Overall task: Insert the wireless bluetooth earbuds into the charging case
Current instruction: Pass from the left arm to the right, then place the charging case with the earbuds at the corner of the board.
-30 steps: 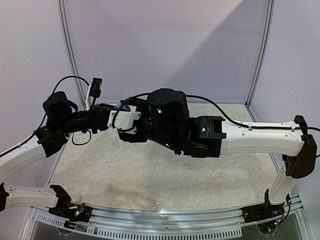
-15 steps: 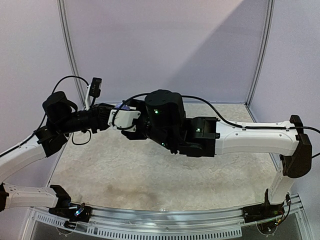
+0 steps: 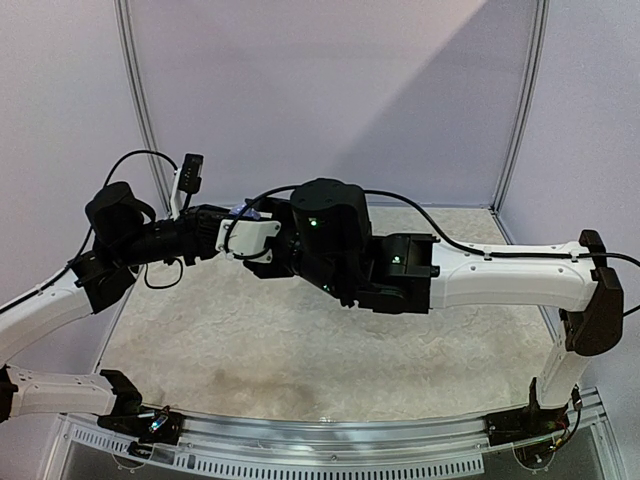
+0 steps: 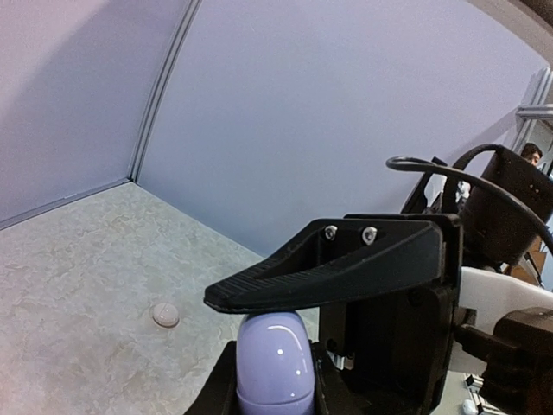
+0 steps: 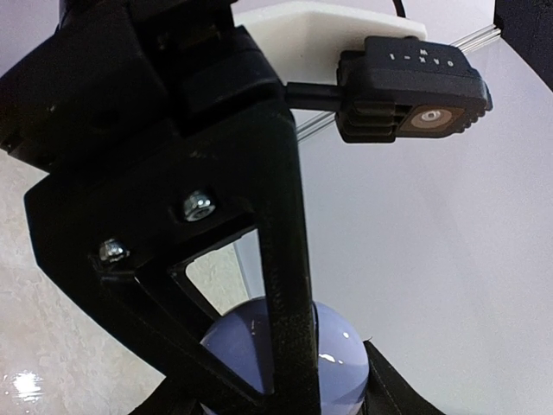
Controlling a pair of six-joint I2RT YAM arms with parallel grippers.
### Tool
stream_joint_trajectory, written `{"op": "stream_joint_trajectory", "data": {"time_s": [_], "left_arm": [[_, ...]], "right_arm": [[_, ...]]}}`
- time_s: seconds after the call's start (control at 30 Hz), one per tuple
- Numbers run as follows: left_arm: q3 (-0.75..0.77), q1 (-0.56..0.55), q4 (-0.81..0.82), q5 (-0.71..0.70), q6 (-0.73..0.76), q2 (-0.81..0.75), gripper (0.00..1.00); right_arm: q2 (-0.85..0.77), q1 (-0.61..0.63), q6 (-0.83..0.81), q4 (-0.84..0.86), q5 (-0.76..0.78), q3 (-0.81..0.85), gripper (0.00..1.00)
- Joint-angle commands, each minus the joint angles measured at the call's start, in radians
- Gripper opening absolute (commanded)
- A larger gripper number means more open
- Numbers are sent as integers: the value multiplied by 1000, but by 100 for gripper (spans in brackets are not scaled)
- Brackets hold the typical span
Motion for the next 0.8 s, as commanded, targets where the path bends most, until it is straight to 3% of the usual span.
{"op": "stream_joint_trajectory", "data": {"time_s": [0.0,0.07,0.33,0.53,0.77], "left_arm": [[2,6,-37,-38,3,14,24],[0,7,-31,-38,5,14,31],[-7,7,-3,-18,4,14,40],[-21,9,44,2,24,0,72],[-30,19,11,-29,62,-10,99]], "right_arm": [[-2,9,28,67,-6,1,15],[-6,8,43,78,0,-12,14],[-20,9,53,95,9,-35,11],[-32,1,106,71,23,-67,10],[-70,-13,229,23,52,-115,10]]}}
